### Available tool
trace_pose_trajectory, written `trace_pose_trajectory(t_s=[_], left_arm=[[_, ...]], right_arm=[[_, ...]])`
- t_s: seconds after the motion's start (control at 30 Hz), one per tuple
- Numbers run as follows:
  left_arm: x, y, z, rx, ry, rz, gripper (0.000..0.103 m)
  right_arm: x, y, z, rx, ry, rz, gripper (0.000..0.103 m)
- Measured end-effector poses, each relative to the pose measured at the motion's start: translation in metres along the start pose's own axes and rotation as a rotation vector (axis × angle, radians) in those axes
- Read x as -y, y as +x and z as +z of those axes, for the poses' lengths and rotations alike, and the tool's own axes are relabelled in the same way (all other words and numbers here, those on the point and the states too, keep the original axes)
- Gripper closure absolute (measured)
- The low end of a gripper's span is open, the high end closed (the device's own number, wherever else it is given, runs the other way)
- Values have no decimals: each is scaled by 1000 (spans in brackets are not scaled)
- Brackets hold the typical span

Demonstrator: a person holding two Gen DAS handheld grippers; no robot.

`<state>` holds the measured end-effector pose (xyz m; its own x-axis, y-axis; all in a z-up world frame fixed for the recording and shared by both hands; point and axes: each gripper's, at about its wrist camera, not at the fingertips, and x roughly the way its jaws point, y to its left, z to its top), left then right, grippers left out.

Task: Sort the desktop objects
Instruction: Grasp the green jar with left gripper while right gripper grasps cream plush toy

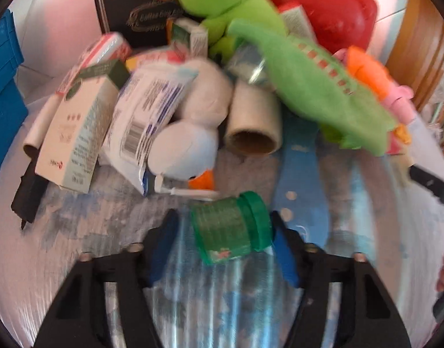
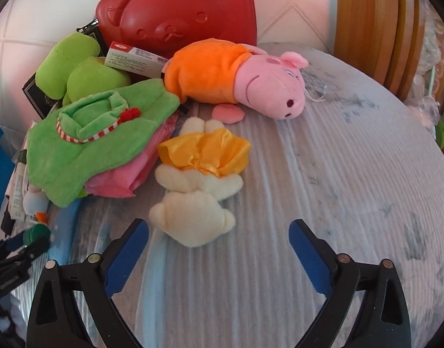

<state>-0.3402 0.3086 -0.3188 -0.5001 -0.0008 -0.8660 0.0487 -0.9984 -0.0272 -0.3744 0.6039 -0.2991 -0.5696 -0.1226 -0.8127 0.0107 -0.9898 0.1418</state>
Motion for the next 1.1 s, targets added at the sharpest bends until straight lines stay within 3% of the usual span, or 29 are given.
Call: trace_pose_trajectory(t_s=[0.1, 0.2, 0.33, 0.43, 0.77, 0.93, 1.1], left_arm=[[-8, -2, 3, 10, -5, 20, 56], [-17, -7, 6, 17, -18, 14, 55], [-23, -17, 6, 20, -19, 11, 57], [-26, -31, 3, 22, -17, 9, 57], [-36, -101, -34, 62, -2, 7, 57], [-45, -137, -67, 122, 3, 19, 57], [-52, -150, -65, 189, -1, 38, 57]], right_arm=[[-4, 9, 4, -10, -8, 12, 24], [-9, 19, 6, -22, -13, 22, 29], [-16, 27, 5, -21, -35, 14, 50], [-16, 23, 1, -27, -39, 22, 57], [-19, -47, -33, 13, -85, 49, 64], [-29, -84, -55, 50, -95, 71, 65], [-56, -120, -65, 113, -147, 91, 65]])
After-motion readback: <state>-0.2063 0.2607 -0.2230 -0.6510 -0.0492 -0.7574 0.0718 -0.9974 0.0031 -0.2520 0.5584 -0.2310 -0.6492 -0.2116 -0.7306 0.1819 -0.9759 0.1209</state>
